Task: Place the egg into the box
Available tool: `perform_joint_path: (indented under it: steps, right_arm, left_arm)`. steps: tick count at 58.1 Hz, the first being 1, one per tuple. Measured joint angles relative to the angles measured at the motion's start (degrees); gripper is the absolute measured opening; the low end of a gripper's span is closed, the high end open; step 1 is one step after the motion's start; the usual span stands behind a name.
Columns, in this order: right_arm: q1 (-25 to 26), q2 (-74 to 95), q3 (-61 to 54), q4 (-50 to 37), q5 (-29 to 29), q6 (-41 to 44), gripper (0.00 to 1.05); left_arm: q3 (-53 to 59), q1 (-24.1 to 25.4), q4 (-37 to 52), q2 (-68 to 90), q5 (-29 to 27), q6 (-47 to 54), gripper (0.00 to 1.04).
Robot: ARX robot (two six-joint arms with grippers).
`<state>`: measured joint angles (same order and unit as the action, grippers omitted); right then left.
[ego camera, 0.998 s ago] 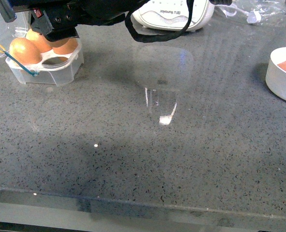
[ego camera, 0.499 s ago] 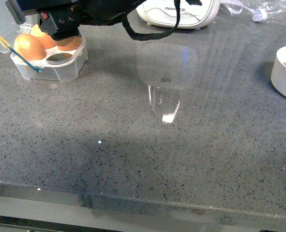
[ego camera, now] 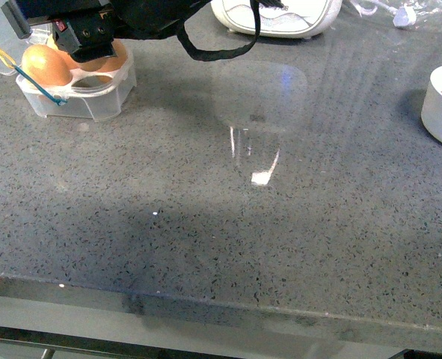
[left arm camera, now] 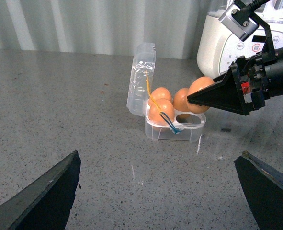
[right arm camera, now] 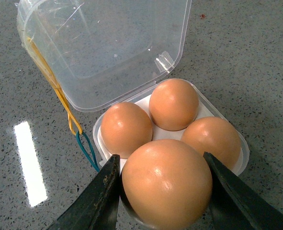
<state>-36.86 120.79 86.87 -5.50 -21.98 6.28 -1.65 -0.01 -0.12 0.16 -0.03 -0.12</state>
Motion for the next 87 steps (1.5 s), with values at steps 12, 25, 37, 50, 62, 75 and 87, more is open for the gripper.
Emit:
perform_joint_path:
  steps: [12,25,37,50,62,75,87]
  right_arm:
    - [0.0,0.2,0.0,0.0,0.1,0.0,0.43]
    - [0.0,0.5,0.0,0.0,0.5,0.0,0.43]
    - [0.0,0.5,0.0,0.3,0.4,0.0,0.69]
    - [0.0,0.3,0.0,0.0,0.5,-0.3,0.91]
    - [0.8,-4.8,-4.2,-3.5,0.6,-2.3,0.97]
    - [4.2,-15.1,-13.2,-7.4,3.0,-4.3,0.97]
    - [11.7,-25.7,-26.9,-11.4,11.5,-7.3,0.97]
  left_arm:
    - [0.0,0.0,0.0,0.0,0.0,0.0,0.98]
    - [0.0,0.0,0.0,0.0,0.0,0.0,0.98]
    - [0.0,0.0,0.0,0.0,0.0,0.0,0.98]
    - [0.0,0.0,0.0,0.0,0.0,0.0,0.98]
    - [0.0,0.0,0.0,0.0,0.0,0.0,0.98]
    - [0.0,0.0,0.0,0.0,0.0,0.0,0.98]
    - [0.0,0.0,0.0,0.0,0.0,0.0,0.98]
